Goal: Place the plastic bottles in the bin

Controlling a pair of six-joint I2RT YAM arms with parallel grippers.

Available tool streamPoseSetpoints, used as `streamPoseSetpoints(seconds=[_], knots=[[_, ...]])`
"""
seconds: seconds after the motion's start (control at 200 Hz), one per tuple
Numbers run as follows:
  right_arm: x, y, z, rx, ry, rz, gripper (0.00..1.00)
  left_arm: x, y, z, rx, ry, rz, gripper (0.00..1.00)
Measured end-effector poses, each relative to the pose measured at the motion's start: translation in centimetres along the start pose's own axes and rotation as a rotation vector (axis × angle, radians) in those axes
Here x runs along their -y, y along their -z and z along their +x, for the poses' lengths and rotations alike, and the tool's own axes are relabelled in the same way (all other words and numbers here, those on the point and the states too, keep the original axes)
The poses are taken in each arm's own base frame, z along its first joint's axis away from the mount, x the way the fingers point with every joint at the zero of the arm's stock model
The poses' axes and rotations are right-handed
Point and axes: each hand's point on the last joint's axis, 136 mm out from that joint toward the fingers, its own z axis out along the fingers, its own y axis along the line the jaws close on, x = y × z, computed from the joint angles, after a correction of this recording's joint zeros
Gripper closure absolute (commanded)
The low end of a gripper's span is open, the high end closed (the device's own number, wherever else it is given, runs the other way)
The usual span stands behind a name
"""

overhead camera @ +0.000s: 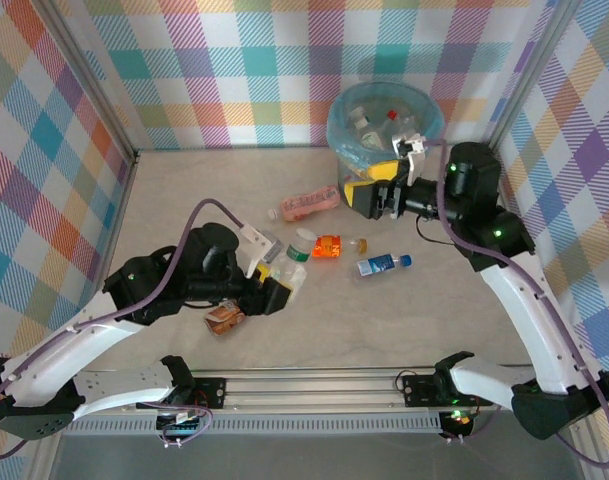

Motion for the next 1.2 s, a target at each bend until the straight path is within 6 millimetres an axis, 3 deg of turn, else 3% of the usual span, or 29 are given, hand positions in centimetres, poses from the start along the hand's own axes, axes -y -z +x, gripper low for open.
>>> streamPoseSetpoints(seconds=[0.165, 0.455, 0.565, 0.785, 1.05, 1.2], knots=[[-4.5, 1.0, -0.7, 0.015, 0.067, -0.223, 0.11, 0.8, -0.3, -3.2, 0.096, -0.128, 0.017, 0.43], [-8.1, 1.5, 1.2, -0.067, 0.085, -0.454, 0.13, 2.6, -2.0, -4.8, 0.113, -0.229, 0.111, 0.43], [-8.6, 1.0, 2.3, -0.109, 0.077, -0.503, 0.17, 3.2, -1.9, -5.1, 0.127, -0.242, 0.141, 0.43], [-8.5, 0.3, 3.9, -0.173, 0.053, -0.537, 0.37, 3.7, -1.8, -5.4, 0.143, -0.251, 0.165, 0.43], [-9.1, 0.6, 3.5, -0.176, 0.076, -0.555, 0.58, 3.8, -1.9, -5.6, 0.147, -0.234, 0.168, 0.42], [-9.1, 0.8, 3.4, -0.174, 0.093, -0.542, 0.67, 3.9, -1.9, -5.7, 0.151, -0.219, 0.173, 0.36]])
